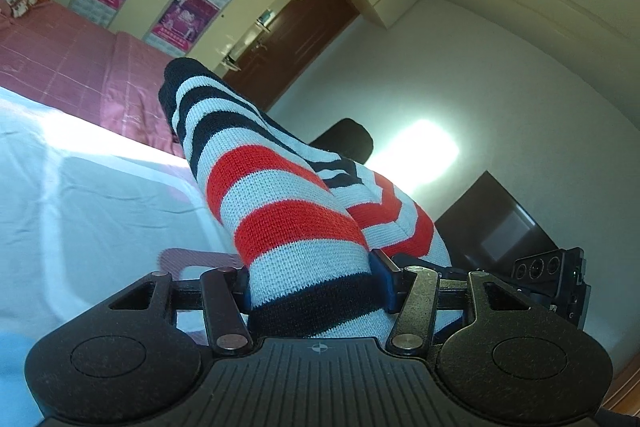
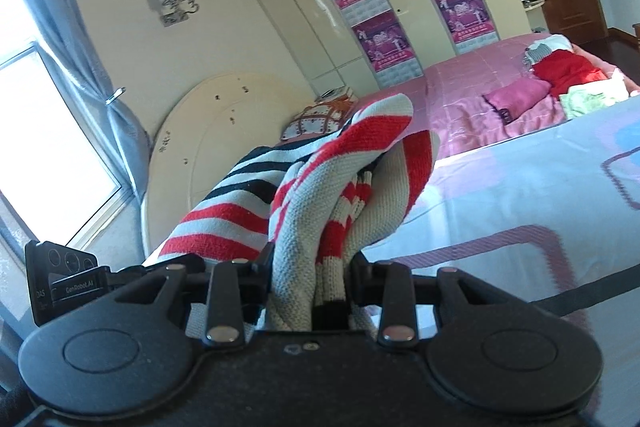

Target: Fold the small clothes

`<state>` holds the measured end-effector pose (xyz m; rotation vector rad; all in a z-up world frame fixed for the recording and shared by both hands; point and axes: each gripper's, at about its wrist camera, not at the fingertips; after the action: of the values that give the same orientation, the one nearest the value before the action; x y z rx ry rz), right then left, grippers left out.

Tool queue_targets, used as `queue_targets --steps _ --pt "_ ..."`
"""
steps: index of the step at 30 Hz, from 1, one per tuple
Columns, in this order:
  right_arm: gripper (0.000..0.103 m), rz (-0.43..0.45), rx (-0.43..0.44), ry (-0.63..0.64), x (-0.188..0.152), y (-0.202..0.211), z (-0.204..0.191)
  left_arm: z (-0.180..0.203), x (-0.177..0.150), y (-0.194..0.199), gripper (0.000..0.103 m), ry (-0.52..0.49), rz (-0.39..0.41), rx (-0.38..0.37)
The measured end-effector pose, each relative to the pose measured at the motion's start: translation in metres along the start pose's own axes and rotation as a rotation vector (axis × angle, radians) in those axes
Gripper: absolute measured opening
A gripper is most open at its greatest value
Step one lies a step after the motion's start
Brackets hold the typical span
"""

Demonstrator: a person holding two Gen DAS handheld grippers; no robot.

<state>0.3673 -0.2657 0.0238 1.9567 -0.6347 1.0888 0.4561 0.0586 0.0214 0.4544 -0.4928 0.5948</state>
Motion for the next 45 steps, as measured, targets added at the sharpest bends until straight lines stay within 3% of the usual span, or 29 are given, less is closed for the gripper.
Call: queue_targets --steps 7,20,27,30,31,34,37,40,42,45 --pt "0.035 -0.031 0.062 0.019 -0.01 -0.037 -0.046 -0.035 0.006 0.056 0.053 0.025 0.039 0.051" --pt "0.035 -0.152 0.199 -0.017 -0.066 -0.117 -0.111 -0.117 -0.013 0.134 0.053 0.122 0.082 0.185" --pt "0.035 -0.218 0.24 -0.052 -0.092 -0.143 -0.121 -0.156 -0.036 0.155 0.054 0.172 0.084 0.219" --pt "0.041 -0.316 0.21 -0.108 -0.123 -0.164 -0.11 -0.185 -0.056 0.154 0.055 0.225 0.048 0.31" --pt "0.04 -0.366 0.188 -0.149 -0.136 -0.172 -0.101 -0.19 -0.063 0.156 0.056 0.231 0.055 0.299" --pt "0.044 -0.326 0.202 -0.239 -0.136 -0.157 -0.087 -0.186 -0.066 0.174 0.056 0.253 0.111 0.291" --pt "0.036 -0.25 0.135 -0.103 -0.109 -0.136 -0.097 -0.172 -0.054 0.188 0.056 0.185 0.196 0.335" --pt "0.028 -0.181 0.121 0.021 -0.078 -0.138 -0.113 -0.16 -0.016 0.184 0.056 0.106 0.271 0.33" --pt "0.027 -0.182 0.115 0.095 -0.066 -0.151 -0.127 -0.155 0.011 0.167 0.056 0.069 0.256 0.307" --pt "0.026 -0.212 0.107 0.185 -0.063 -0.178 -0.14 -0.152 0.032 0.128 0.056 0.005 0.178 0.367"
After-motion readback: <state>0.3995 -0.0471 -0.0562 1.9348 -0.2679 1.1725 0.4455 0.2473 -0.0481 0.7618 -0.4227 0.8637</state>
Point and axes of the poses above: each gripper's, at about its wrist camera, not at the fingertips, and y roughly against the way its jaws point, z to its right, x to its top, and after that the axes turned 12 degrees about y, right-handed
